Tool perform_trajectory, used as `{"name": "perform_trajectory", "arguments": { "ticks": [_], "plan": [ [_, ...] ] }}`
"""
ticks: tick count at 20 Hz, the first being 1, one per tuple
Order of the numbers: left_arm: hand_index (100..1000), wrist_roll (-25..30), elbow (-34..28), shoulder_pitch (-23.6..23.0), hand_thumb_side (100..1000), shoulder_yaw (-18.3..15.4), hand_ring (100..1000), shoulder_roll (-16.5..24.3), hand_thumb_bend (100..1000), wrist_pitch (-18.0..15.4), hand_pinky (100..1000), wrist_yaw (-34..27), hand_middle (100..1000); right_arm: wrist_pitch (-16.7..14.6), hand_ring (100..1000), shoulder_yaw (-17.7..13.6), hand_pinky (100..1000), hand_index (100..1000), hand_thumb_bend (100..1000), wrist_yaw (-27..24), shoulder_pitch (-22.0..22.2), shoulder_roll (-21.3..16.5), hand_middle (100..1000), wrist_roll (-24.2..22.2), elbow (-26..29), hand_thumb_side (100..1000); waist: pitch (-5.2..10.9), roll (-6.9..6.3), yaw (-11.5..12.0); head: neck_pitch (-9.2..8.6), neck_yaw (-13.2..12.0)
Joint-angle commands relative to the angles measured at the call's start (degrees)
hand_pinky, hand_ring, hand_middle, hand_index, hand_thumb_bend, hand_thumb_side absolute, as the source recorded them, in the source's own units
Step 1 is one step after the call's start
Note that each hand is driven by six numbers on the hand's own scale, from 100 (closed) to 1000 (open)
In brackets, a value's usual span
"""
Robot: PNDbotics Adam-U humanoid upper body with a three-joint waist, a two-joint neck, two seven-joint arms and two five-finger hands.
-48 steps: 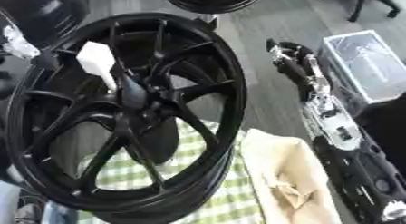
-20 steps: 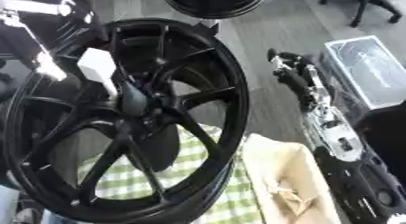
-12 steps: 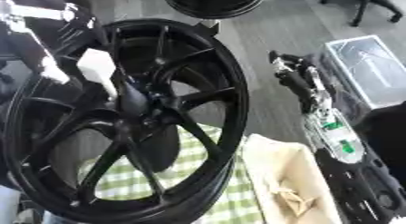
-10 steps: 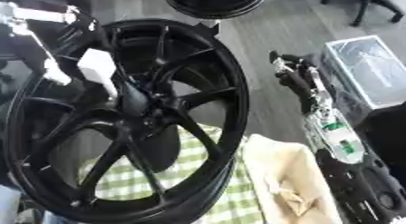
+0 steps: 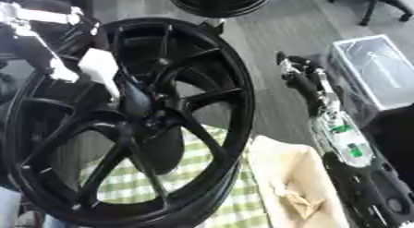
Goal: Pull the pin out of the wheel hub.
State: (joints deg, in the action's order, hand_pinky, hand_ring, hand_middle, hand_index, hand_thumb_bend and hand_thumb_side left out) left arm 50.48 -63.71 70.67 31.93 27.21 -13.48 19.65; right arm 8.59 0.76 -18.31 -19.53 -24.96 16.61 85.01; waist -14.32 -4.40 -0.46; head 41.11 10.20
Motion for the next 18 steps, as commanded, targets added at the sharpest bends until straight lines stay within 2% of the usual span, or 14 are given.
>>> {"name": "perform_trajectory", "arguments": {
  "ticks": [1,5,7,12,14,18],
  "plan": [
    [559,1.49,-0.81,1.12,139,-0.54,784,0.71,237,-0.73,853,-0.28,660,-0.15,696,-0.4,768,785,338,-0.02,-0.36,-0.78,636,-0.03,0.52,486,0.66,0.3,-0.15,-0.8,-0.12],
    [492,1.49,-1.04,1.24,138,-0.9,763,0.57,144,0.26,837,-0.73,636,-0.13,697,-0.33,768,786,336,-0.02,-0.35,-0.78,637,-0.17,0.49,487,0.65,0.39,-0.15,-0.62,-0.12],
    [446,1.49,-1.3,1.34,100,-1.17,750,0.51,138,0.77,829,-0.97,617,-0.13,697,-0.3,769,786,335,-0.02,-0.39,-0.77,637,-0.24,0.49,487,0.69,0.39,-0.15,-0.49,-0.1],
    [358,1.49,-2.68,1.55,100,-2.42,726,0.89,126,2.06,814,-1.4,567,-0.1,697,-0.27,769,786,332,0.02,-0.39,-0.81,637,-0.34,0.47,488,0.75,0.39,-0.07,-0.34,0.03],
    [344,1.49,-3.42,1.7,100,-2.98,720,1.19,159,2.74,812,-1.43,547,-0.09,697,-0.28,770,787,331,0.04,-0.31,-0.82,637,-0.37,0.42,489,0.8,0.38,-0.04,-0.26,0.04],
    [332,1.49,-5.09,2.19,100,-4.08,718,1.96,159,3.77,811,-1.84,544,-0.06,698,-0.27,770,787,329,0.07,-0.23,-0.81,638,-0.47,0.34,491,0.91,0.42,-0.09,-0.22,0.06]
  ]
}}
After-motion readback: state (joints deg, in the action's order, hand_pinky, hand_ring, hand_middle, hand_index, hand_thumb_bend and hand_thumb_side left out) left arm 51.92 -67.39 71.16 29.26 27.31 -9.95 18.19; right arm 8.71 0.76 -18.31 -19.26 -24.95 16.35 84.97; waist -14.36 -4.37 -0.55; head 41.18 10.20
